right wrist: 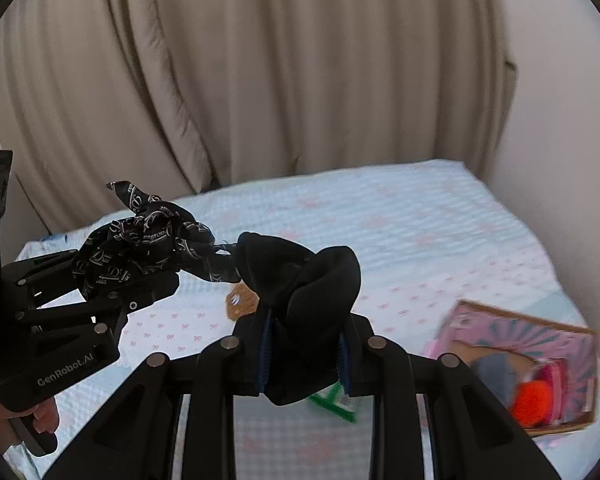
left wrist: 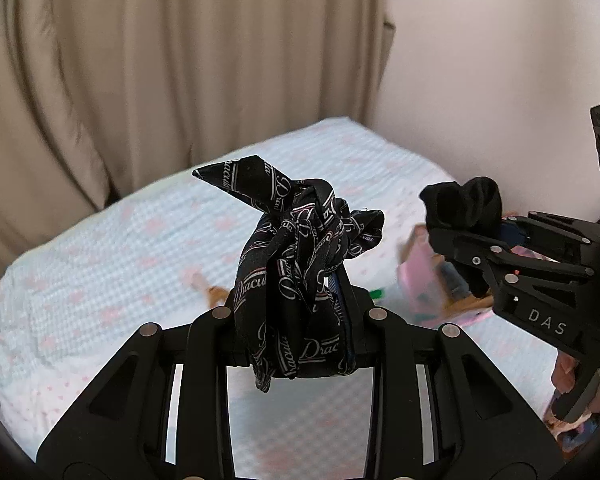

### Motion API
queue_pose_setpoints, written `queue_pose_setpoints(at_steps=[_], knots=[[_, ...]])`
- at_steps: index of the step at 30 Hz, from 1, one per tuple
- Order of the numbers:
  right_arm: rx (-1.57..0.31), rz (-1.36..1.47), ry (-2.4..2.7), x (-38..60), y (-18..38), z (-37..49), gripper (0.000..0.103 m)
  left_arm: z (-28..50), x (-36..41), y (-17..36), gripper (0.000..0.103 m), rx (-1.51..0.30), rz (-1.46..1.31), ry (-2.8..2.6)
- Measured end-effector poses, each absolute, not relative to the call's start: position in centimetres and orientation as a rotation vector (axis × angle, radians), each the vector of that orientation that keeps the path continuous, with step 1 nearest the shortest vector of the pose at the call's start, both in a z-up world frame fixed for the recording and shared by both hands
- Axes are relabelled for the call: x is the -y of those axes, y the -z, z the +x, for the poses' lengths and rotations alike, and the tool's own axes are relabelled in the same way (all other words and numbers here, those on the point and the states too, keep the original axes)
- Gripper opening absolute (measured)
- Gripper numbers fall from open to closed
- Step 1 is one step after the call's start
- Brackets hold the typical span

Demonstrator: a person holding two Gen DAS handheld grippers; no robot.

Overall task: Organize soft objects
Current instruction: 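Lift the scrunchie with the left tool while the right tool lifts the hair tie toward the box, then lower the scrunchie into the box with the left tool while the right tool releases the hair tie inside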

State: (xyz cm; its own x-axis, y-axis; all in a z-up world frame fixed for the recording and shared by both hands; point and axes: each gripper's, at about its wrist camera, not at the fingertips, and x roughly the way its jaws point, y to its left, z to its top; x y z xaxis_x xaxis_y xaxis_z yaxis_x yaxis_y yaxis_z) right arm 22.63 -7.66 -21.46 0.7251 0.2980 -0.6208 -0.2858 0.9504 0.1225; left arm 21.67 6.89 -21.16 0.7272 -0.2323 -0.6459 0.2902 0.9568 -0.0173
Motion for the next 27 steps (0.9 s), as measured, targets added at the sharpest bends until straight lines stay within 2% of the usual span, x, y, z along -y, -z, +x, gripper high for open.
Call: queue_pose_setpoints(at_steps=[5, 11, 19, 27], knots=[[-0.683, 0.039, -0.276, 14.6, 17.3, 21.2, 0.024, 20.9, -0.7, 17.7, 0.027, -0.708, 0.067, 0.291], [-0.738, 0.058, -0.219, 24.0, 16.1, 21.2, 0.024, 21.9, 7.6, 16.9, 0.027, -0.748, 0.043, 0.315], [-0.858, 0.067, -0.169, 34.1, 20.0, 23.7, 0.024, 24.4, 17.7, 21.2, 0.027, -0.85, 0.057, 0.346], [-1.001, 0.125, -0.196, 38.3, 26.0, 26.8, 0.024, 27.4, 22.0, 28.9, 0.027, -1.023, 0.052, 0.286]])
